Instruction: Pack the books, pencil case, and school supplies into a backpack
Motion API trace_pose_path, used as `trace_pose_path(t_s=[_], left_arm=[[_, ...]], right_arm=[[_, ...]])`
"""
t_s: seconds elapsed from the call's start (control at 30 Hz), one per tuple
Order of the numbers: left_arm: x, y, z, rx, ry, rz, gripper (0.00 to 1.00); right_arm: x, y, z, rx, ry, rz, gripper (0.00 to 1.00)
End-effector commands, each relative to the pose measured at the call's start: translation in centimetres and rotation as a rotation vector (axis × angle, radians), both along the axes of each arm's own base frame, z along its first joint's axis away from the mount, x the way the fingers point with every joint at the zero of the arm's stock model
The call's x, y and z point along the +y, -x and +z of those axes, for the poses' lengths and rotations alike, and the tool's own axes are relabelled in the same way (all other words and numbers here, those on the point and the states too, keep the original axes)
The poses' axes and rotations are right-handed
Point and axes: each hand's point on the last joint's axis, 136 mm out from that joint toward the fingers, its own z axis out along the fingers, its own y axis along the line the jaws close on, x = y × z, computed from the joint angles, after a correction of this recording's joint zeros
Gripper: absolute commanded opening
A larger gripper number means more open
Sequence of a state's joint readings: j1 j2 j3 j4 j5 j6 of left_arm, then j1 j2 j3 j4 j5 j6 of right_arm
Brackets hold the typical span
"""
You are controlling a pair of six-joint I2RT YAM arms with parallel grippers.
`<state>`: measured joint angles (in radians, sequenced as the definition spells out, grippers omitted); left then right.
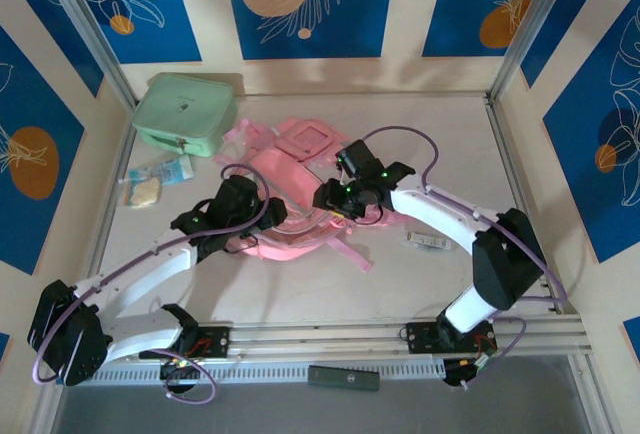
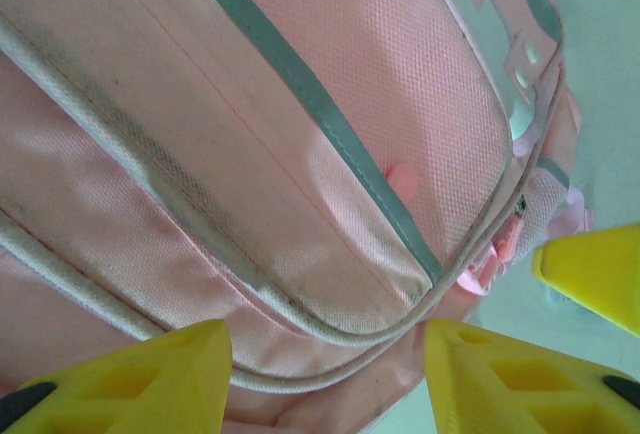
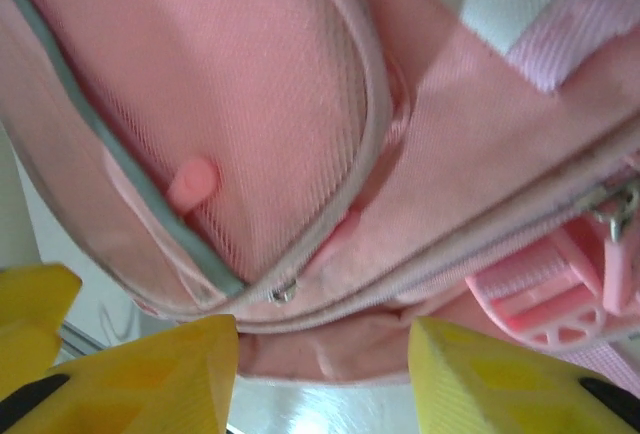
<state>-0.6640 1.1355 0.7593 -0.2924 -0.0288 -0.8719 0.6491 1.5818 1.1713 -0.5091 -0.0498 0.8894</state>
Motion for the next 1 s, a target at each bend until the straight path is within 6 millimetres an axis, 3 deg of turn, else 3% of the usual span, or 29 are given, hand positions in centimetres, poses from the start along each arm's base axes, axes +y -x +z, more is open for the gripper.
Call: trace_pose_path(t_s=[0.0,0.27,0.5,0.67,0.97], left_arm=[[0.0,-0.3,-0.6,-0.011,0.008,0.045,0.54],[0.8,0.3,-1.7,0.011,-0.010,0.102,0.57],[0.2,-0.6,-3.1,0.018,-0.003,0.122,0.60],[0.6,-2.6,-2.5,-0.057,-0.044,0.169,0.62],[0.1,-7.2,-0.5,-0.102,-0.048,0.166,0.62]], right_arm=[[1.0,-1.9,0.9,0.010,-0.091,-0.027,0.45],[1.1,-4.4,-1.0,0.038,-0.072,-0.039,0.37],[1.7,-4.9,-0.7,0.026,-0.101,-0.020,0.07],[1.2,-4.2,0.1,0.002,-0.142,-0.025,0.00],[0.6,-3.3,1.7,-0.010,-0.214,-0.023,0.00]])
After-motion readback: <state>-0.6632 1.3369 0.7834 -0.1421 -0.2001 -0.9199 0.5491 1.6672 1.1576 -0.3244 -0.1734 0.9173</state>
